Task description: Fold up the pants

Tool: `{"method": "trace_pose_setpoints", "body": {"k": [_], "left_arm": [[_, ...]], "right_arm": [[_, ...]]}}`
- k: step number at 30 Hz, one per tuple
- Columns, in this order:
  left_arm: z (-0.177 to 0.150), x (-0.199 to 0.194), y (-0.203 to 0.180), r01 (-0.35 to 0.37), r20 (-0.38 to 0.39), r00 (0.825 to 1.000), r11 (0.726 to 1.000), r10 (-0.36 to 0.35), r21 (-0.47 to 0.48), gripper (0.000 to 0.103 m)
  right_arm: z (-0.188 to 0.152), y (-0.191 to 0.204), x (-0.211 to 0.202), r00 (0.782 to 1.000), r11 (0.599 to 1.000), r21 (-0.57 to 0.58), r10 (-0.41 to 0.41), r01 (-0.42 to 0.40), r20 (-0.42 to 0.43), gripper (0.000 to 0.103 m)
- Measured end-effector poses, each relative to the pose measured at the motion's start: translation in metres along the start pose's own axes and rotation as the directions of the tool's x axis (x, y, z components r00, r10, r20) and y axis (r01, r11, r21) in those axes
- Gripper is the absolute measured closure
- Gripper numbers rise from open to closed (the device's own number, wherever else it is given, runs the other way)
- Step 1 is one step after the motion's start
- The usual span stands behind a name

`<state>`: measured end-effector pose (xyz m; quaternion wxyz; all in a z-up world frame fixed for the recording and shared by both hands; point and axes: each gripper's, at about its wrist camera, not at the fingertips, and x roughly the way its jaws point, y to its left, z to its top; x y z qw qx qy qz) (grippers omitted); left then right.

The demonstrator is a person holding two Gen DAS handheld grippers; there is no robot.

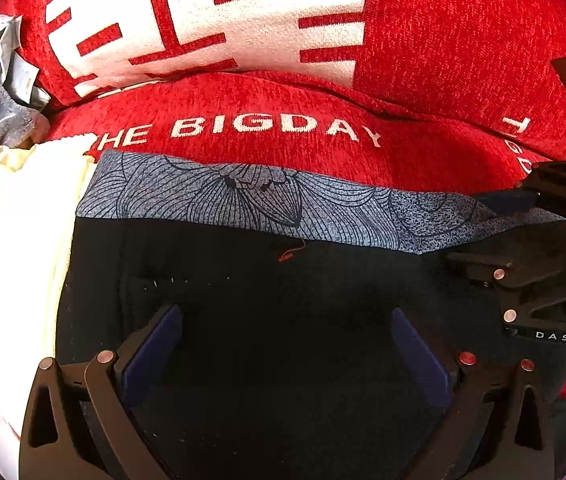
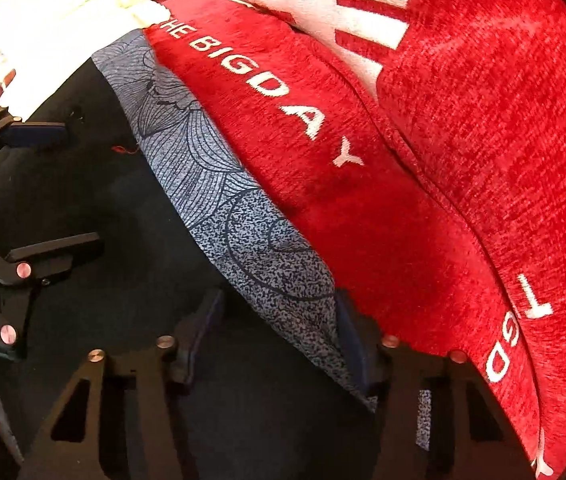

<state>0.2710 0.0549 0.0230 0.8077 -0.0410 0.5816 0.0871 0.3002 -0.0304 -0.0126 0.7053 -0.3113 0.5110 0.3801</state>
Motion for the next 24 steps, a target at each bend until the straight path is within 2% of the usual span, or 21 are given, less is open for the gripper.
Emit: {"method": "trace_pose_setpoints", "body": {"k": [4,5,7,8,9,13,17,19,24], "left_arm": [[0.001,0.000,0.002,0.005,-0.003,1.000,1.000,-0.005,-0.002,0.000],[0.001,0.000,0.002,0.005,-0.004,1.000,1.000,-0.005,-0.003,0.000],[0.001,0.000,0.003,0.008,-0.004,1.000,1.000,-0.008,-0.006,0.000],[0.002,-0.001,0.004,0.013,-0.005,1.000,1.000,-0.013,-0.010,0.000],[0.002,-0.001,0.004,0.019,-0.006,1.000,1.000,-0.019,-0.014,0.000],[0.004,-0.007,0.018,0.107,-0.013,0.994,0.990,-0.109,-0.096,0.000],[0.012,-0.010,0.039,0.219,-0.036,0.971,0.941,-0.236,-0.256,0.000],[0.020,-0.012,0.047,0.266,-0.035,0.955,0.904,-0.294,-0.334,0.000],[0.039,-0.008,0.052,0.308,-0.025,0.934,0.836,-0.358,-0.455,0.000]], "right_arm": [[0.010,0.005,0.008,1.000,1.000,0.010,-0.017,0.017,0.002,0.046],[0.010,0.007,0.009,1.000,1.000,0.012,-0.017,0.017,0.004,0.049],[0.010,0.011,0.007,1.000,1.000,0.026,-0.013,0.013,0.007,0.064],[0.005,0.013,0.002,1.000,1.000,0.030,-0.006,0.006,0.007,0.080],[0.004,0.012,-0.002,1.000,1.000,0.031,-0.003,0.003,0.006,0.085],[-0.006,0.019,-0.024,0.995,0.996,-0.002,-0.084,0.084,0.052,0.087],[-0.016,0.042,-0.052,0.979,0.990,0.048,-0.142,0.136,0.149,0.087],[-0.025,0.043,-0.067,0.965,0.983,0.055,-0.181,0.173,0.188,0.087],[-0.034,0.076,-0.083,0.918,0.948,0.022,-0.313,0.317,0.244,0.087]]}}
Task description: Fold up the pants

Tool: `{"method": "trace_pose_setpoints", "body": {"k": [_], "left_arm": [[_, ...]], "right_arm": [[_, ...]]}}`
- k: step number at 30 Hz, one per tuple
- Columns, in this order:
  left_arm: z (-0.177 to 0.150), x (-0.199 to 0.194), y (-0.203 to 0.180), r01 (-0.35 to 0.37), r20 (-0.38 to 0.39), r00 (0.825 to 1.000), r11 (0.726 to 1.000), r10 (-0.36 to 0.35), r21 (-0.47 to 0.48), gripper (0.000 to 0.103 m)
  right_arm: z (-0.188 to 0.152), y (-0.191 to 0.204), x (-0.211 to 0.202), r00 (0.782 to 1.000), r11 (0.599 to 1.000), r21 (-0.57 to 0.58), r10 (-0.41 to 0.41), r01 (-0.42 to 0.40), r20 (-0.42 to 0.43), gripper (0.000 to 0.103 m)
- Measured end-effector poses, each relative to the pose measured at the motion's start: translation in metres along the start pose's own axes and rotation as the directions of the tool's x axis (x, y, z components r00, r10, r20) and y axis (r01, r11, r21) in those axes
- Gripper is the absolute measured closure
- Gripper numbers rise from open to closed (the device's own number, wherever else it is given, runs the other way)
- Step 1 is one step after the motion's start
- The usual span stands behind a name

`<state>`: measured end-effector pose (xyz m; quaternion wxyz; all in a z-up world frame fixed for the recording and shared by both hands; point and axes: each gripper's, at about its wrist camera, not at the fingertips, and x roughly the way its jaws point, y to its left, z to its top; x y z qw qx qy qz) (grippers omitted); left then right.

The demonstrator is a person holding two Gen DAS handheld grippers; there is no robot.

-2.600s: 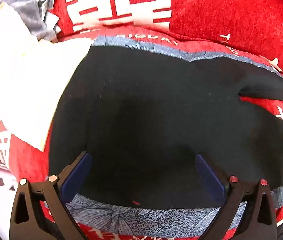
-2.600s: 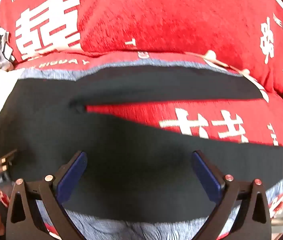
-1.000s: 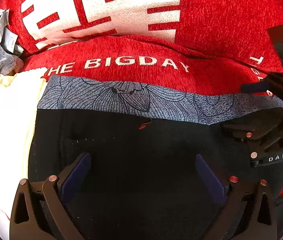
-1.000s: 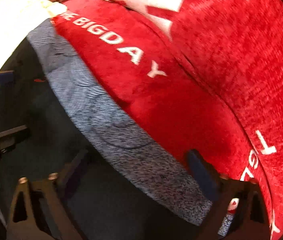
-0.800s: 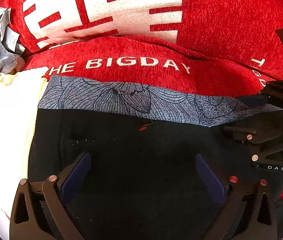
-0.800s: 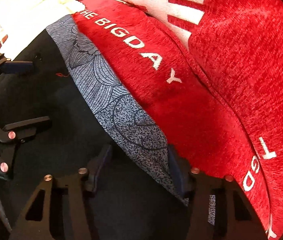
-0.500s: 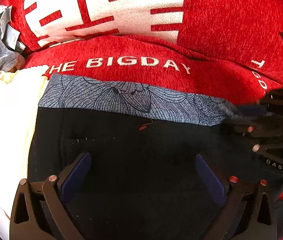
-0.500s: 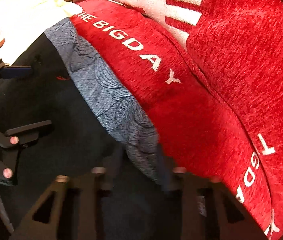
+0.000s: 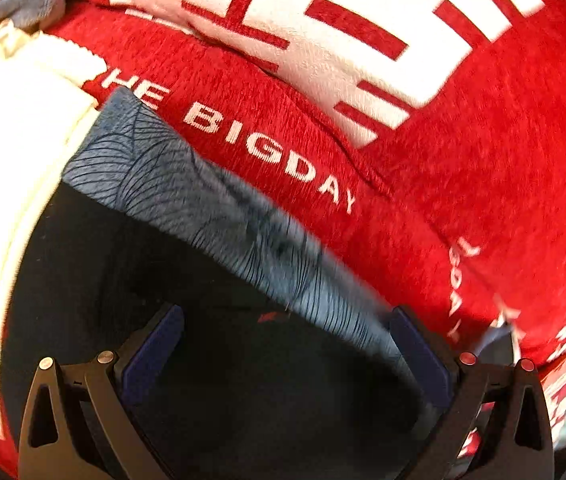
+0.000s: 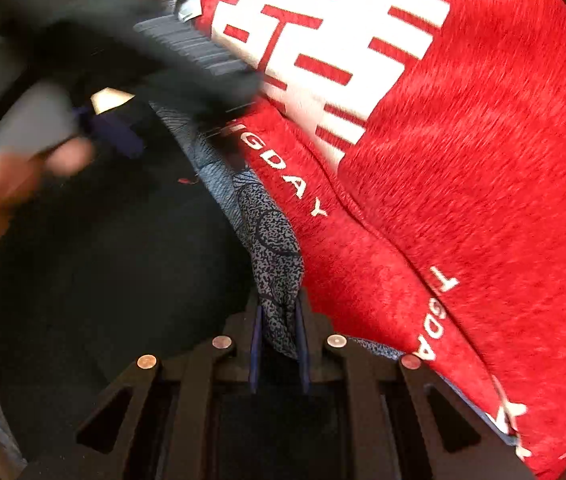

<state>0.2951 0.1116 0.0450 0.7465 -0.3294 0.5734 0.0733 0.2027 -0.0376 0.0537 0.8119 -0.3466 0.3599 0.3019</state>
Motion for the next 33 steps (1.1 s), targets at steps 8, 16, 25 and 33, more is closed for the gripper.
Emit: {"method": "trace_pose_setpoints", "body": {"k": [8,16,25,33], "left_arm": [[-0.012,0.023,-0.032,-0.212,-0.023,0.976,0.964,0.218,0.160,0.062],[-0.080,-0.066,-0.004,-0.062,0.081,0.996,0.986,0.050,0.153,0.077],[-0.178,-0.106,0.041,-0.005,0.078,0.997,0.968,-0.016,0.251,0.077],[-0.227,-0.071,0.115,0.012,-0.046,0.999,0.983,-0.003,0.185,0.065]], "right_arm": [[-0.013,0.026,-0.019,0.993,0.993,-0.037,-0.111,0.113,0.029,0.087],[-0.025,0.033,-0.072,0.986,0.988,0.076,-0.143,0.136,0.085,0.087],[-0.071,0.096,-0.130,0.984,0.980,0.127,-0.165,0.155,0.067,0.087],[-0.116,0.168,-0.103,0.981,0.981,0.071,-0.172,0.178,-0.084,0.087]]}}
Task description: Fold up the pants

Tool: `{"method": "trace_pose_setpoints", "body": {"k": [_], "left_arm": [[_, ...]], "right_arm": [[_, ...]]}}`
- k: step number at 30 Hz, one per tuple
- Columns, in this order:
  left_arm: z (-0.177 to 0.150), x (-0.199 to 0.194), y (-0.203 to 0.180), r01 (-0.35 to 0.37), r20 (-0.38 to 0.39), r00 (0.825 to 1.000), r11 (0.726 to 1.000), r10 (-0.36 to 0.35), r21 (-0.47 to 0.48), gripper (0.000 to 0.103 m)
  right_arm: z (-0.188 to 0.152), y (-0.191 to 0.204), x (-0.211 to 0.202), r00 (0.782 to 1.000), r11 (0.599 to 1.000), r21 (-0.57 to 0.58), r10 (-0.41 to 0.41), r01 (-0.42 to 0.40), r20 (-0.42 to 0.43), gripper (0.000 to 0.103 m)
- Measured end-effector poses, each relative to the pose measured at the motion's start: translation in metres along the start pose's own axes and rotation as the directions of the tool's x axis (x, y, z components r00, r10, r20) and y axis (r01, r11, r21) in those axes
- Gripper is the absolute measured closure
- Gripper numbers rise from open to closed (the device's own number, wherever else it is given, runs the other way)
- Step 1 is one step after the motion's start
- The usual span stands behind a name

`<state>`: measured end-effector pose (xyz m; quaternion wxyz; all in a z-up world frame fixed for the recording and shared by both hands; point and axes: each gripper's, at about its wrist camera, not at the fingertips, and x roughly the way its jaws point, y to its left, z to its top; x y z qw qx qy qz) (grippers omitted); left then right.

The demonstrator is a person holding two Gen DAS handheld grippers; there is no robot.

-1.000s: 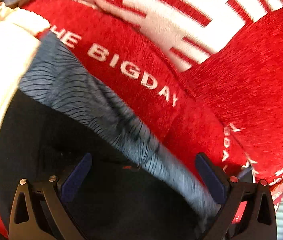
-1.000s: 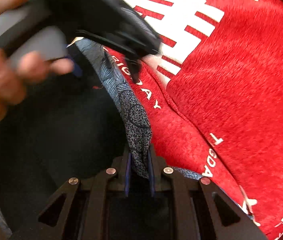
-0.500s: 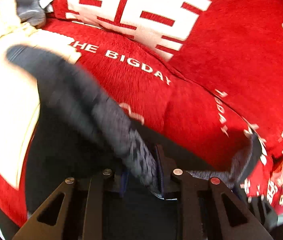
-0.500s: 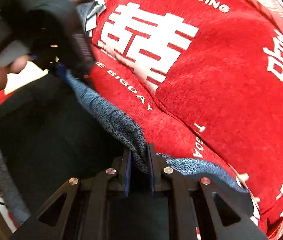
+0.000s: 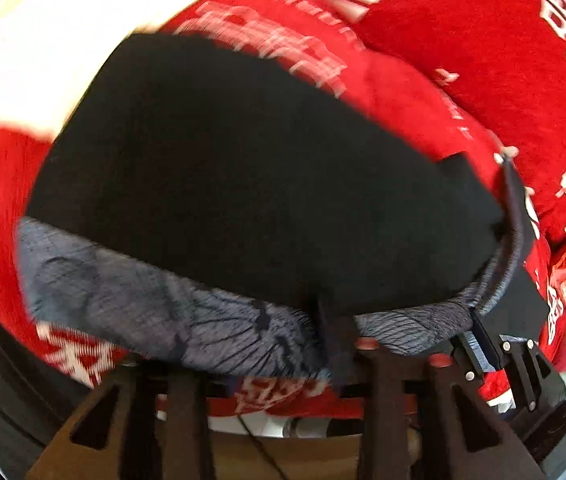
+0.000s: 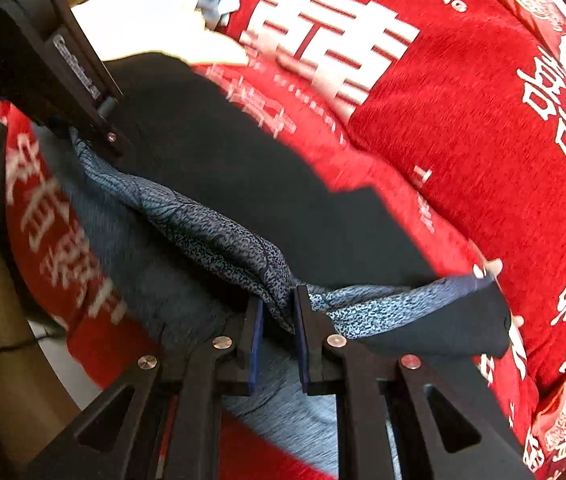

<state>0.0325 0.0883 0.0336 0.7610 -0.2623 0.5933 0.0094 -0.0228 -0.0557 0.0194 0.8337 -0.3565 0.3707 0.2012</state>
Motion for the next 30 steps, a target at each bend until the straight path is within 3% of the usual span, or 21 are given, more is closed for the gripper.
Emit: {"method": "trace_pose_setpoints", "body": {"k": [3,4,6,7,8,12,16,18,20,22,24,25,26,29,30], "left_arm": [[-0.005,-0.006,0.010,0.042,0.014,0.999,0.999,-0.041,-0.010,0.063],[-0.006,-0.008,0.012,0.040,0.008,0.999,0.999,-0.039,-0.026,0.054],[-0.009,-0.017,0.018,-0.004,0.013,1.000,0.999,0.005,-0.040,0.037],[-0.014,-0.023,0.022,-0.026,0.030,0.999,0.999,0.027,-0.041,0.029],[-0.017,-0.032,0.025,-0.037,0.057,0.998,0.998,0.039,-0.042,0.029],[-0.023,-0.060,0.028,-0.084,0.147,0.985,0.996,0.088,-0.031,0.029],[-0.004,-0.075,0.017,-0.087,0.233,0.969,0.996,0.088,-0.014,0.028],[0.012,-0.071,0.003,-0.085,0.250,0.965,0.996,0.081,0.003,0.015],[0.026,-0.057,-0.015,-0.120,0.256,0.961,0.992,0.108,0.032,0.013],[0.033,-0.041,-0.023,-0.130,0.213,0.971,0.989,0.112,0.073,0.013],[0.032,-0.017,-0.029,-0.193,0.158,0.972,0.976,0.176,0.104,0.013],[0.029,-0.006,-0.029,-0.238,0.143,0.965,0.963,0.220,0.124,0.013],[0.020,0.005,-0.029,-0.303,0.143,0.949,0.938,0.281,0.169,0.013],[-0.009,0.009,-0.037,-0.397,0.214,0.914,0.868,0.345,0.299,0.010],[-0.015,0.010,-0.039,-0.404,0.206,0.912,0.860,0.354,0.313,0.005]], "right_arm": [[-0.007,0.012,0.003,0.998,0.997,-0.046,-0.059,0.058,-0.012,0.085],[-0.008,0.016,0.002,0.997,0.995,-0.058,-0.078,0.077,-0.018,0.082],[-0.009,0.021,-0.003,0.997,0.995,-0.079,-0.069,0.067,-0.031,0.052],[-0.009,0.021,-0.008,0.999,0.996,-0.082,-0.044,0.042,-0.023,0.047],[-0.010,0.020,-0.014,0.999,0.996,-0.080,-0.032,0.031,-0.008,0.042],[-0.006,-0.005,-0.036,0.998,0.997,0.060,0.049,-0.052,0.040,0.034],[0.018,-0.044,-0.024,0.996,0.973,0.214,0.079,-0.085,0.036,0.031],[0.030,-0.053,-0.011,0.995,0.963,0.251,0.099,-0.103,0.029,0.024],[0.040,-0.057,0.012,0.992,0.953,0.284,0.119,-0.105,-0.033,0.024],[0.037,-0.050,0.036,0.981,0.951,0.300,0.129,-0.082,-0.142,0.024],[0.024,-0.046,0.042,0.972,0.942,0.327,0.148,-0.082,-0.183,0.024],[0.015,-0.046,0.036,0.977,0.934,0.345,0.149,-0.090,-0.149,0.024],[0.006,-0.048,0.028,0.979,0.927,0.360,0.162,-0.107,-0.127,0.023],[-0.014,-0.053,0.015,0.969,0.909,0.392,0.207,-0.140,-0.135,0.023],[-0.020,-0.060,0.007,0.967,0.896,0.417,0.222,-0.151,-0.128,0.023]]}}
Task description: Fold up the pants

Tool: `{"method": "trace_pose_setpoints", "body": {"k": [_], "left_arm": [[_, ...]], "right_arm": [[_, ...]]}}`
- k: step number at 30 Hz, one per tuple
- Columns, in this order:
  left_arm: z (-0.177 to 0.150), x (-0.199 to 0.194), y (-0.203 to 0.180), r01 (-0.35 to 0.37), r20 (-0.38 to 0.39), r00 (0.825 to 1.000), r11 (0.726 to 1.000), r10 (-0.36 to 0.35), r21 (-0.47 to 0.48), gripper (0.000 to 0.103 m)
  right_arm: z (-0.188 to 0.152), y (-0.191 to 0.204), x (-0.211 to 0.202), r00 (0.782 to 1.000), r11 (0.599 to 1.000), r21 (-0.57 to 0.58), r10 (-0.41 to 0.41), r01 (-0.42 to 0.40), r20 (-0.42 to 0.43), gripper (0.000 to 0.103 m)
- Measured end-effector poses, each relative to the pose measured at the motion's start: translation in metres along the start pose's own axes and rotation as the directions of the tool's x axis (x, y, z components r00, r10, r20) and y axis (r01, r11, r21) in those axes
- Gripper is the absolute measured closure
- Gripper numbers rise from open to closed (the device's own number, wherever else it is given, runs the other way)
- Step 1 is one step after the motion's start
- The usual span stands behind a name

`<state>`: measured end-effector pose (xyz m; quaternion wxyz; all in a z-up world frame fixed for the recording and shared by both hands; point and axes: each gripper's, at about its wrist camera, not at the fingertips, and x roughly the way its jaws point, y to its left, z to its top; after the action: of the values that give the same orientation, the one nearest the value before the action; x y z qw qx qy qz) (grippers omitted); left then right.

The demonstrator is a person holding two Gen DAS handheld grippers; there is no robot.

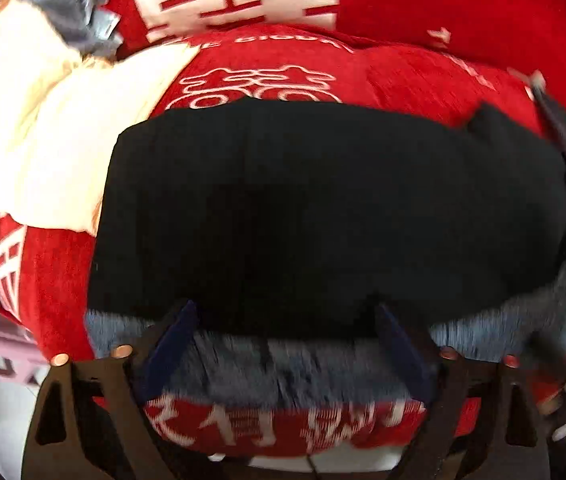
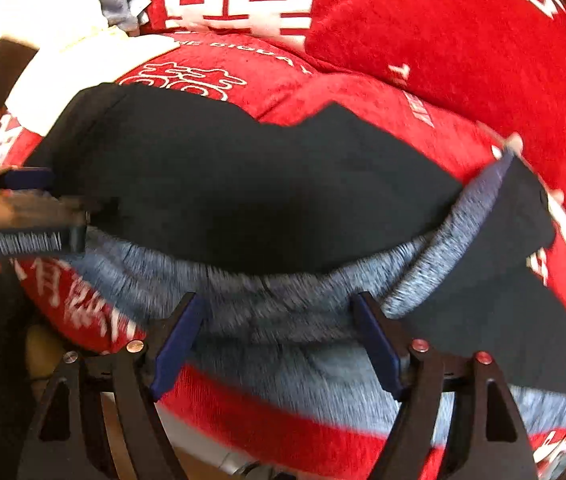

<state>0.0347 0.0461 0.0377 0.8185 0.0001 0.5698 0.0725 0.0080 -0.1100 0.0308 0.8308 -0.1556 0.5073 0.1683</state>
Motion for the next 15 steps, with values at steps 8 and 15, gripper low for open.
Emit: {"method": "trace_pose_setpoints", "body": {"k": [8,15], "left_arm": [[0.041,-0.025,-0.019,0.087,0.015,0.996,0.996,-0.087,-0.029,0.005],[0.102,0.005,-0.076,0.040,-0.022,0.999,0.999,-0.040,0.023,0.005]], "right_arm": [[0.056,-0.118,-0.034,0.989,0.953,0.294,-0.105,0.069,0.108,0.018],[0.122,-0.225,0.043,0.949,0.831,0.463,-0.237,0.308,-0.206,0.018]]}}
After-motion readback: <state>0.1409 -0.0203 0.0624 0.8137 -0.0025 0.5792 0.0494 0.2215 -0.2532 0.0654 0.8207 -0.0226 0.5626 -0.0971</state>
